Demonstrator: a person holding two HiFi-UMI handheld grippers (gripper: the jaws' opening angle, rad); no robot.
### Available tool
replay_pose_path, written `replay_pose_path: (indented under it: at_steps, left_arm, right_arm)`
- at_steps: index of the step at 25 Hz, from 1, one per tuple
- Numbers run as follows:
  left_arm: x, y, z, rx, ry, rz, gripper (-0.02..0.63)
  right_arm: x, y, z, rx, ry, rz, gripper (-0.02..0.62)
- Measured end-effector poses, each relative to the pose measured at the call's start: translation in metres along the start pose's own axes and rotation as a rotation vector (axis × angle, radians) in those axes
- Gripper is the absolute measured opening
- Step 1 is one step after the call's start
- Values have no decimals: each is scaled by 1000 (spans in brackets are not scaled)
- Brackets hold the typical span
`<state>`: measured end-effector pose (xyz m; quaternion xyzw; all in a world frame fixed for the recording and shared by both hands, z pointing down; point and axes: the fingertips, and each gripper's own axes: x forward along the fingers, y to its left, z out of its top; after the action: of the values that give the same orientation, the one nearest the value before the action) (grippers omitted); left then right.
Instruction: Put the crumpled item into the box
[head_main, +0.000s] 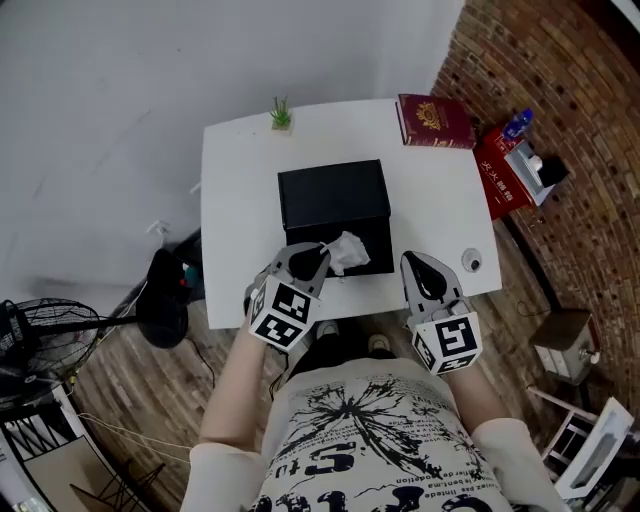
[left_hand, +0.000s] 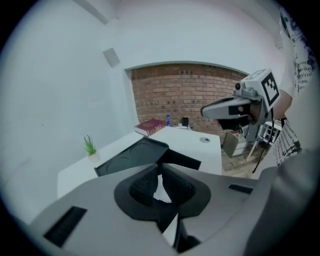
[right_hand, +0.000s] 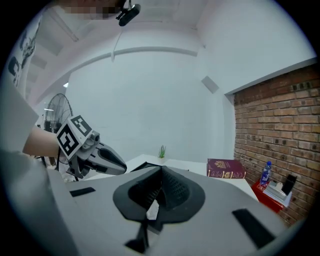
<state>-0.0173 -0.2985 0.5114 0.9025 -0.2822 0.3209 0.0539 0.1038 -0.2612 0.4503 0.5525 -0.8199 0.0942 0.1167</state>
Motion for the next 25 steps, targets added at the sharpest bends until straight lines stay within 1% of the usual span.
replay_pose_path:
  at_steps: [2,8,11,14,16,19,22,25]
  left_arm:
    - [-20,3,15,-28,-66,40,29]
    - [-85,17,56,-87,-246,168,20]
    - [-113,20,70,-128,-345,226,17]
    - [-132,23,76,-150,-418,270,14]
    - [-142,24,76,-162,-450,288,14]
    - [-149,25,73,-162,-473,305,14]
    - [-149,25,76,-159,-482,301,14]
    - [-148,21,80,-156,-486,289,14]
  right_arm:
    - [-3,4,11,-14,-22,18,14]
    - [-9,19,40,-67,-79,74,14]
    - [-10,26,52,-84,-108,94,14]
    - [-10,31,61,-113,-131,116,14]
    - [-10,34,66,-124,-139,128,14]
    - [-10,33,73,-118,-156,141,14]
    - [-13,29,80,-91,-174,136,14]
    - [-15,29,82,-97,-180,144,14]
